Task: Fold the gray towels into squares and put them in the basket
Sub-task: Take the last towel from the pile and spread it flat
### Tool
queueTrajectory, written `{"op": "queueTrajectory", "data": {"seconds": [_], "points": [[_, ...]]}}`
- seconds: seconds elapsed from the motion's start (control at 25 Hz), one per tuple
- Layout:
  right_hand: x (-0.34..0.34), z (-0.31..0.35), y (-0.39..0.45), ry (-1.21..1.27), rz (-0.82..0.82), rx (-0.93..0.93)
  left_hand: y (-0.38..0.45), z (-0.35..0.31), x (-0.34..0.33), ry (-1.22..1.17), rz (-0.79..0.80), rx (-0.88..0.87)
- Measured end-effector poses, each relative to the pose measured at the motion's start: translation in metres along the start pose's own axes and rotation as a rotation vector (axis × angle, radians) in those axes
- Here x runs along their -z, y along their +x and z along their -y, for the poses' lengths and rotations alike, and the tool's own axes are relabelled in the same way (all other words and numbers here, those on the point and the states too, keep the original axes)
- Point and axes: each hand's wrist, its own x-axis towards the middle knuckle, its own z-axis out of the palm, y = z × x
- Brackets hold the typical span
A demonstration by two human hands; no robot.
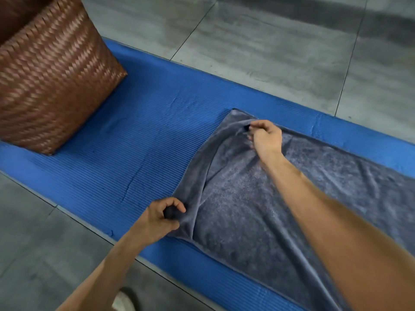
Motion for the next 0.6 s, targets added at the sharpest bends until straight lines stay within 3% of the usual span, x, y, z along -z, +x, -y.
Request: {"op": "queueTrajectory", "data": {"seconds": [0.12, 0.16, 0.24, 0.36, 0.44, 0.6], "points": [[-0.004, 0.022, 0.022, -0.433, 0.168, 0.18, 0.003, -0.009, -0.013, 0.057, -0.313, -0.016], [-0.009, 0.029, 0.028, -0.574, 0.237, 0.163, 0.004, -0.012, -0.019, 0.245, -0.429, -0.077], [-0.021, 0.038, 0.035, -0.698, 0.321, 0.09, 0.006, -0.02, -0.032, 0.535, -0.462, -0.169], [-0.032, 0.044, 0.032, -0.613, 0.381, -0.034, 0.008, -0.033, -0.051, 0.57, -0.285, -0.089], [-0.032, 0.043, 0.035, -0.52, 0.363, -0.084, 0.009, -0.034, -0.057, 0.607, -0.328, -0.056], [-0.028, 0.043, 0.053, -0.105, 0.342, -0.159, 0.004, -0.029, -0.054, 0.636, -0.349, -0.028]]}}
